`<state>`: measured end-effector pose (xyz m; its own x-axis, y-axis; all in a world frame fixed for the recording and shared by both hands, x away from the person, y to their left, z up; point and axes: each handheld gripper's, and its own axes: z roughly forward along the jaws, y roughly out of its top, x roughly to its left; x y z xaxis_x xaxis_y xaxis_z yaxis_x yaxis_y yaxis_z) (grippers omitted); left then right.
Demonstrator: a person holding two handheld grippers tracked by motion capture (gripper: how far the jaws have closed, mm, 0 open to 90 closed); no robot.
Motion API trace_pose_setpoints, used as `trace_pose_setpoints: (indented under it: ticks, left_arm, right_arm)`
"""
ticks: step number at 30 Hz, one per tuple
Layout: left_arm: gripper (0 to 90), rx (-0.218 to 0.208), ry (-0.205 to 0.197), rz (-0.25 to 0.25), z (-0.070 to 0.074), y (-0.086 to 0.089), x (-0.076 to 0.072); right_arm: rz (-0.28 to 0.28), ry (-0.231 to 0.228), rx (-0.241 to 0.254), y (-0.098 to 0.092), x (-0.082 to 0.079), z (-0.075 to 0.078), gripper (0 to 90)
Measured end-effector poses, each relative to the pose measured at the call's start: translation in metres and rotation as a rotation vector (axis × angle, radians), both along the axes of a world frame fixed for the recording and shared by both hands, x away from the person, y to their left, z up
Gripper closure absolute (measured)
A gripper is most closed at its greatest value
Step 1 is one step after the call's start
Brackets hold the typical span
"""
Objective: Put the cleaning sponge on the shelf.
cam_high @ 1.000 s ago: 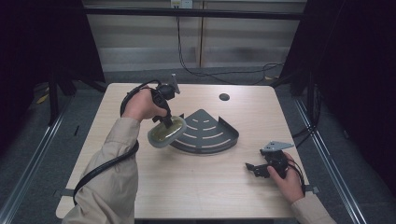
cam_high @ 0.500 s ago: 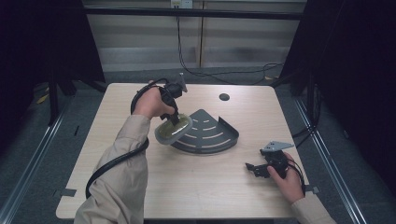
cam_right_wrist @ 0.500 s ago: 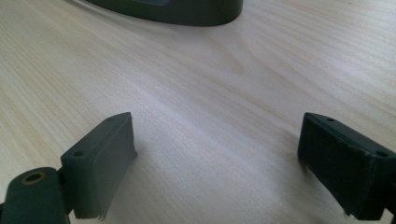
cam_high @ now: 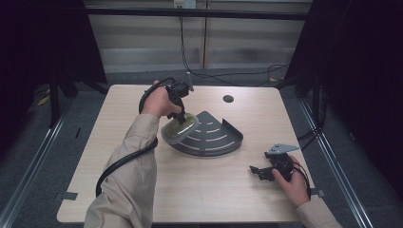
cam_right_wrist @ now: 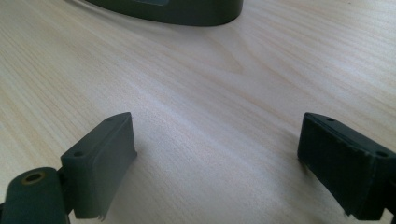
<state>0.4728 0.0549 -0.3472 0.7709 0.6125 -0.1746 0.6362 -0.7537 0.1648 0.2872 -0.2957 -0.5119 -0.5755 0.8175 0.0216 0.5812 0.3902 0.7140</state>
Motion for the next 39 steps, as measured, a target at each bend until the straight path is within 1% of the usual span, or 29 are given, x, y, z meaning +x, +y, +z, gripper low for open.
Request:
trace_pose_setpoints:
  ticks: [4,6,9,14,18,21,23,26,27,39]
  left_arm:
    - [71.5,0.002,-0.001,0.007,-0.002,-0.002,0.003]
    - [71.5,0.002,-0.001,0.001,-0.003,-0.003,0.005]
    - [71.5,0.003,-0.011,0.006,-0.004,-0.005,0.007]
    - [71.5,0.008,-0.007,0.007,-0.008,-0.009,0.010]
    - [71.5,0.007,-0.008,-0.001,-0.010,-0.011,0.012]
    - [71.4,0.009,-0.015,-0.007,-0.011,-0.012,0.014]
    - [71.5,0.014,-0.019,-0.004,-0.012,-0.013,0.015]
    - [71.5,0.008,-0.017,-0.007,-0.014,-0.015,0.017]
    - [71.5,0.007,-0.020,-0.001,-0.015,-0.015,0.017]
    - [71.5,0.011,-0.024,-0.007,-0.024,-0.023,0.022]
  right_arm:
    - [0.000,0.000,0.001,0.000,0.000,0.000,10.7]
    - [0.000,0.000,0.001,0.000,0.000,0.000,10.7]
    - [0.000,0.000,0.000,0.000,0.000,0.000,10.7]
    - [0.001,0.000,0.002,0.000,0.000,0.000,10.7]
    - [0.000,0.000,0.001,0.000,0.000,0.000,10.7]
    - [0.000,0.000,0.001,0.000,0.000,0.000,10.7]
    - [0.000,0.000,0.000,0.000,0.000,0.000,10.7]
    - [0.001,0.000,0.003,0.000,0.000,0.000,10.7]
    - [0.000,0.000,0.000,0.000,0.000,0.000,10.7]
    - [0.000,-0.002,-0.001,0.000,0.000,0.000,10.7]
